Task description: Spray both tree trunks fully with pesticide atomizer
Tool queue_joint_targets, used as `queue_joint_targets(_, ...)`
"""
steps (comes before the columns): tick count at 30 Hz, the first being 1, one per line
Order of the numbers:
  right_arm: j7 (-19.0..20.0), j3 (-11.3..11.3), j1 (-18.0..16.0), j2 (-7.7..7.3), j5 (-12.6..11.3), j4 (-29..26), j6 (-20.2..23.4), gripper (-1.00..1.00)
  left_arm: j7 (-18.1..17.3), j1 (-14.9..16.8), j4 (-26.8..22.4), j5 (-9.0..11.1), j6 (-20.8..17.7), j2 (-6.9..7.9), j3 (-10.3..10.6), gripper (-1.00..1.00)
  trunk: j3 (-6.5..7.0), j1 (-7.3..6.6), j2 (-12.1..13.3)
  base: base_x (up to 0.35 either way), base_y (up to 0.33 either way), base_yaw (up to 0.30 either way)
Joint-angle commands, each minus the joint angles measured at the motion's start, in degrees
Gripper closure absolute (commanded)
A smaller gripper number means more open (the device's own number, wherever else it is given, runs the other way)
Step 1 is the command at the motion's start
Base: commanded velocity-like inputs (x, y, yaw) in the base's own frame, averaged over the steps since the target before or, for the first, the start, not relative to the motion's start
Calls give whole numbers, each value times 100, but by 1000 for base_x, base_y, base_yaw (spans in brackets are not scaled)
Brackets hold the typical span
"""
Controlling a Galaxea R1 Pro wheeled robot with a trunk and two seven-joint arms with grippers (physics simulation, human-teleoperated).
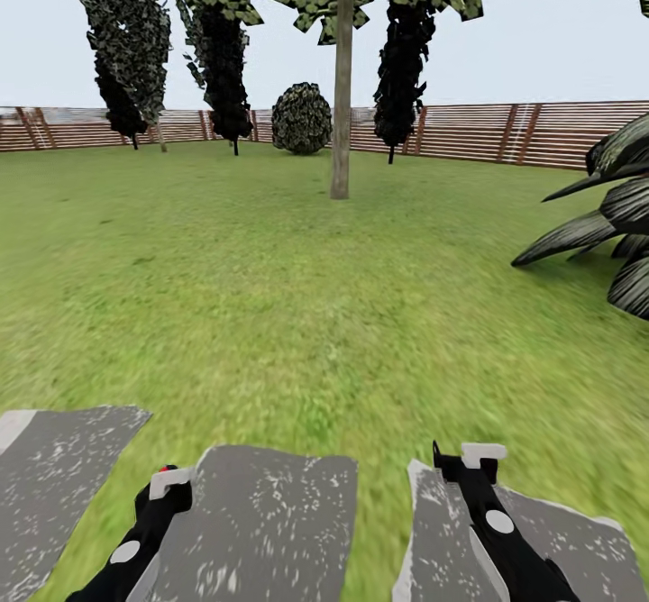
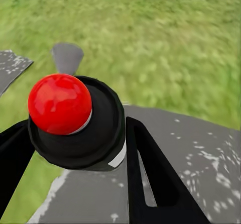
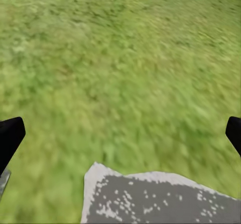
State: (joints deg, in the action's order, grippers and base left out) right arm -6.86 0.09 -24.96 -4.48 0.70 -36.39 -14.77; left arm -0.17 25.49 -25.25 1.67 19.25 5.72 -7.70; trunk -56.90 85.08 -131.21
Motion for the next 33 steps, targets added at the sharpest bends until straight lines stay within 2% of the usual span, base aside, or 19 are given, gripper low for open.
queue_joint_targets(1, 0, 0, 0, 0, 0, 0, 0, -100, -1, 0, -1, 0, 0, 0, 0, 100, 0, 0, 0, 338, 0, 0)
queue_joint_targets(33, 0, 0, 0, 0, 0, 0, 0, -100, -1, 0, 3, 0, 1, -1, 1, 100, 0, 0, 0, 338, 0, 0)
